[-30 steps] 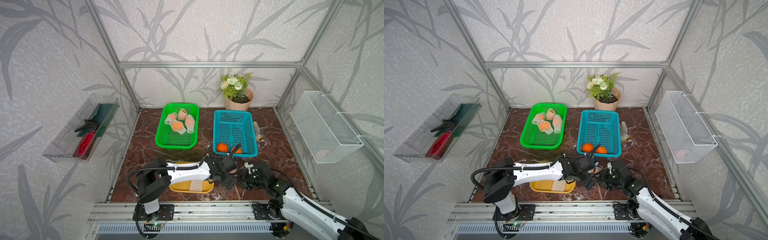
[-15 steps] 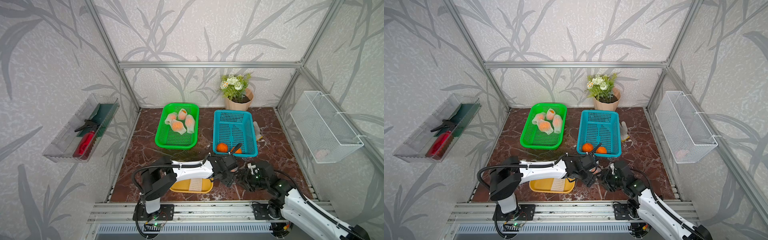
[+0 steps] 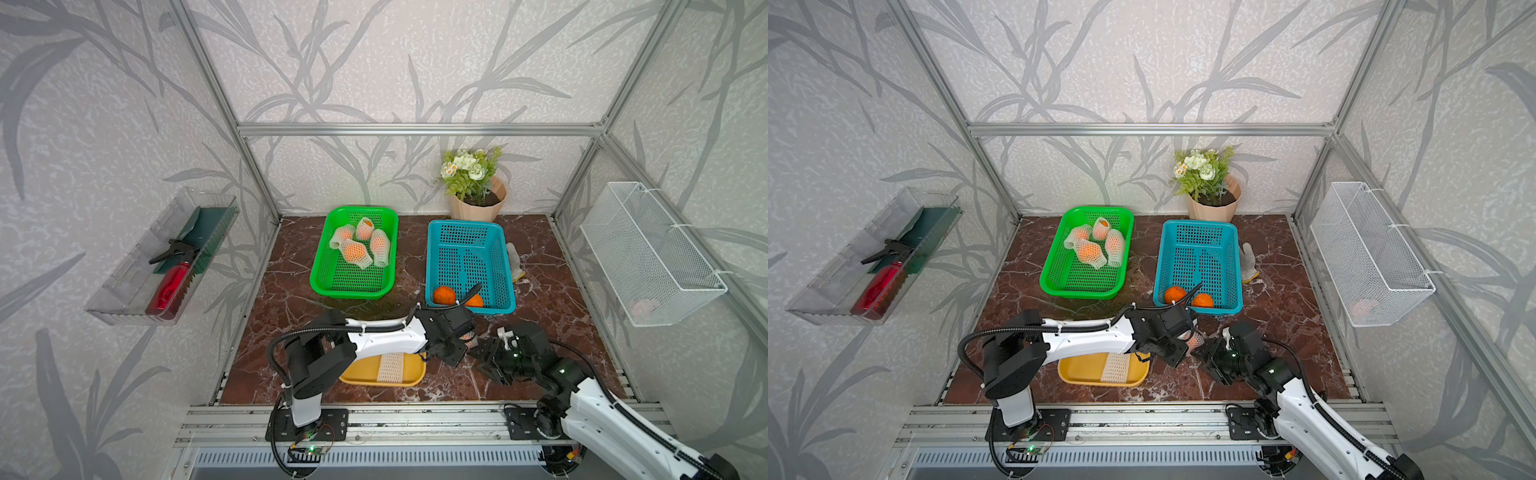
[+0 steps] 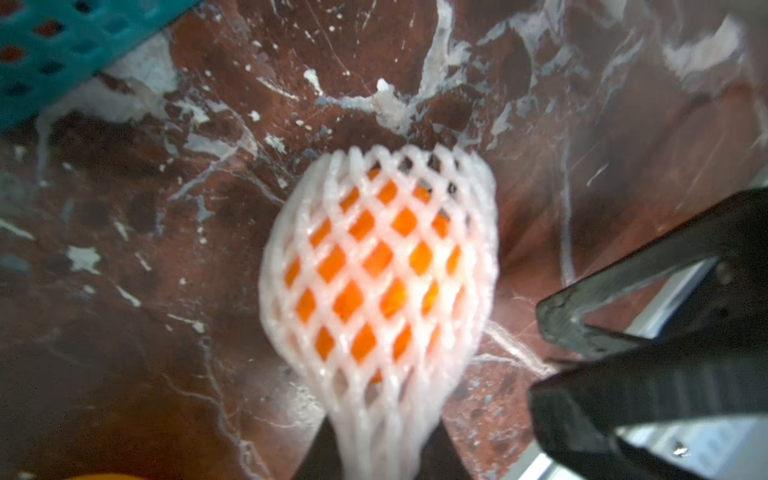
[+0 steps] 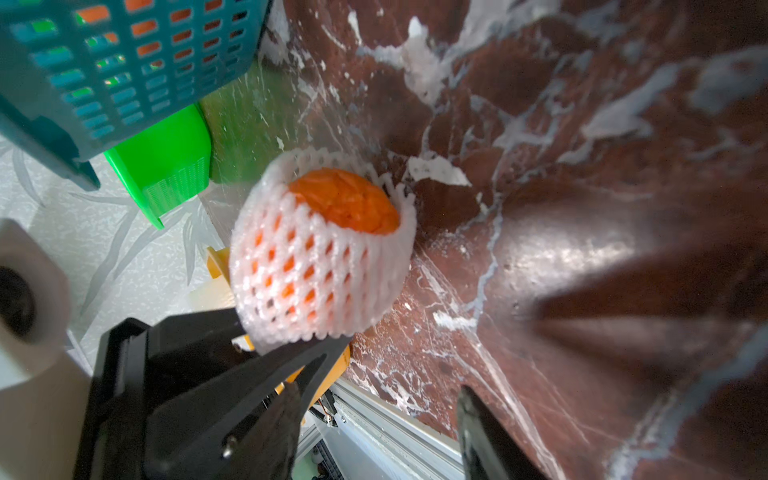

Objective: Remove foam nets from oranges
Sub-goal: Remove the foam net from the orange.

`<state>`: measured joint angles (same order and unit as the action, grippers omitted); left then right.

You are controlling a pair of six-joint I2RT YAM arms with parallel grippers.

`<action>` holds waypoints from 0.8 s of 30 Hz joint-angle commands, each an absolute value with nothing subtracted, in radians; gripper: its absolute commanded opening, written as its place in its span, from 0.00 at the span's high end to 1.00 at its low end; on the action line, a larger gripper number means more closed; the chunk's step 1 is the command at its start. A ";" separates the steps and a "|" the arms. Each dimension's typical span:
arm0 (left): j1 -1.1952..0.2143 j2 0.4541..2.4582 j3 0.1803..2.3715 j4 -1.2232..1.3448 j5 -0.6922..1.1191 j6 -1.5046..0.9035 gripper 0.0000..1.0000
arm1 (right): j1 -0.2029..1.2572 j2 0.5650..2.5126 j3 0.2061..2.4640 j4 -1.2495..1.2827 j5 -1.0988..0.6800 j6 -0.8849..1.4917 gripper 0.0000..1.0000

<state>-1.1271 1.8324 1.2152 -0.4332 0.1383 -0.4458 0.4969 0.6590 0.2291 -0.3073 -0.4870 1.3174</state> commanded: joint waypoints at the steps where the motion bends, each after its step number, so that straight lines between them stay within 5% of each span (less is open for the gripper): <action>1: -1.122 1.825 1.256 -0.443 0.182 -0.452 0.87 | 0.492 0.666 0.262 -0.270 -0.464 1.311 0.40; 24: -1.125 1.891 1.403 -0.506 0.471 -0.575 0.94 | 0.489 0.778 0.240 -0.070 -0.446 1.410 0.41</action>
<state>-1.1038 1.8702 1.3468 -0.5327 0.3408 -0.5499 0.4953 0.7811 0.2436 -0.1562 -0.4614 1.3884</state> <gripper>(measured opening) 0.065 0.601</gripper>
